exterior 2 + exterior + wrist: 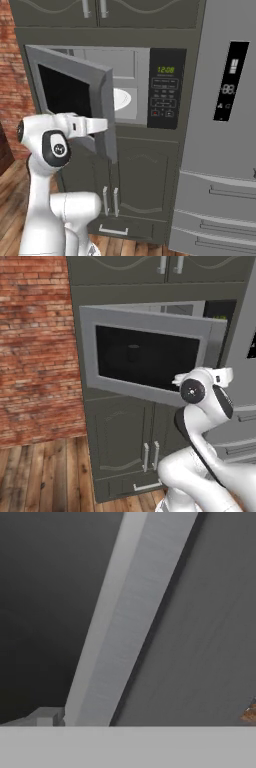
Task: Pick the mug from the counter and place it inside the microwave. Then close the microwave.
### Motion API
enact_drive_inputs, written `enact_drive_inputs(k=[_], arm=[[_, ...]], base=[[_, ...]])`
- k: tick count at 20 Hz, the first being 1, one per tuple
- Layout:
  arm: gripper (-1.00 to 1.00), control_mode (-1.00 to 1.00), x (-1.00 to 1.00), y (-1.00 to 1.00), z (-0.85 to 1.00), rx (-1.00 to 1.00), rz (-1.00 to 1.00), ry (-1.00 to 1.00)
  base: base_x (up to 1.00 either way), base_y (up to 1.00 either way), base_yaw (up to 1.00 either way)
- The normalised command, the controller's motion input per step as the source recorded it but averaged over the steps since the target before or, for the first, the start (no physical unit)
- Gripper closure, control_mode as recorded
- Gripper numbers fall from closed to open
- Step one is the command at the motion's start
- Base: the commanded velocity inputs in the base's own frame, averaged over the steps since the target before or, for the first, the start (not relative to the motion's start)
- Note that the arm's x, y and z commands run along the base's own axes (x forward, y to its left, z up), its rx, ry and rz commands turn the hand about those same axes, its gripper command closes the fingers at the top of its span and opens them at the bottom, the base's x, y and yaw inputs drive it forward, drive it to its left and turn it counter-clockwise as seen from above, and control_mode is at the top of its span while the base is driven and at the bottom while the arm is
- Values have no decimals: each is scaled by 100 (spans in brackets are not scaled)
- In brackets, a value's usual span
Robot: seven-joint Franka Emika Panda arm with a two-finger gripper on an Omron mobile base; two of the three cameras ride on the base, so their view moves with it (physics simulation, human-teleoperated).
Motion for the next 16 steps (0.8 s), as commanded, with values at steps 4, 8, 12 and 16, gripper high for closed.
enact_drive_inputs(k=[4,8,12,16], arm=[[-100,-100,71,-44,0,0,17,1],[-100,-100,65,-42,0,0,17,0],[-100,-100,50,-32,0,0,16,0],[-100,-100,39,-22,4,0,14,0]], base=[[0,0,0],[0,0,0],[0,0,0],[0,0,0]])
